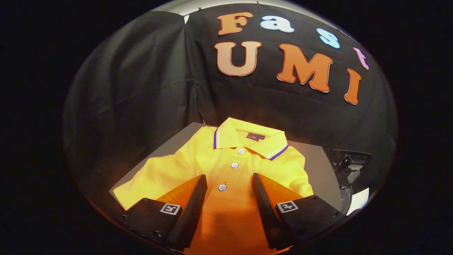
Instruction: Put the clothes into the washing machine and then close the washing machine lid.
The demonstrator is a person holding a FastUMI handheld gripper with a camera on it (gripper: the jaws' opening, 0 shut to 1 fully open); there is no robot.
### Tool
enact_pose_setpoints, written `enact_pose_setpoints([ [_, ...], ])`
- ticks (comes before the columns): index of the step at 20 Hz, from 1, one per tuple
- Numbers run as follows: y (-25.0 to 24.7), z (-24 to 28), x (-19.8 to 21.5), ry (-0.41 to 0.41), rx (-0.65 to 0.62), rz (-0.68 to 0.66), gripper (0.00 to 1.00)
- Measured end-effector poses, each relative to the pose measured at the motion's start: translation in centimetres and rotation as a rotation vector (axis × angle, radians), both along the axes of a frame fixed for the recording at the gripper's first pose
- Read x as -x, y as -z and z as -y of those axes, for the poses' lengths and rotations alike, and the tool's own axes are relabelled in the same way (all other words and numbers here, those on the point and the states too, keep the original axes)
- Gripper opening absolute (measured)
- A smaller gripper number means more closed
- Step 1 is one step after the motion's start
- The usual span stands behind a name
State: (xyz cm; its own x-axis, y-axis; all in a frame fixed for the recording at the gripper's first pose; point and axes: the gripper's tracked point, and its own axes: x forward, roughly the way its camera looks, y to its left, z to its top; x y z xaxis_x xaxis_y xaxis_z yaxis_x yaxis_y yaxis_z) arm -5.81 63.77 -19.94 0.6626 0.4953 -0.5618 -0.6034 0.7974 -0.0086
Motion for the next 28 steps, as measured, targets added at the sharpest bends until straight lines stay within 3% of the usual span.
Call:
enact_pose_setpoints([
  [2, 0.0, 0.1, 0.1, -0.049, 0.000, 0.036, 0.64],
  [3, 0.2, 0.4, 0.4, -0.076, 0.001, 0.058, 0.44],
  [5, 0.2, 0.7, 0.7, -0.095, -0.003, 0.063, 0.24],
  [9, -0.2, 1.7, 0.9, -0.064, -0.099, -0.003, 0.17],
  [15, -5.1, 5.2, 2.5, -0.039, -0.220, 0.177, 0.14],
  [20, -9.5, 7.4, 2.0, -0.015, -0.306, 0.222, 0.14],
  [28, -15.9, 16.0, -0.1, 0.077, -0.350, 0.310, 0.14],
])
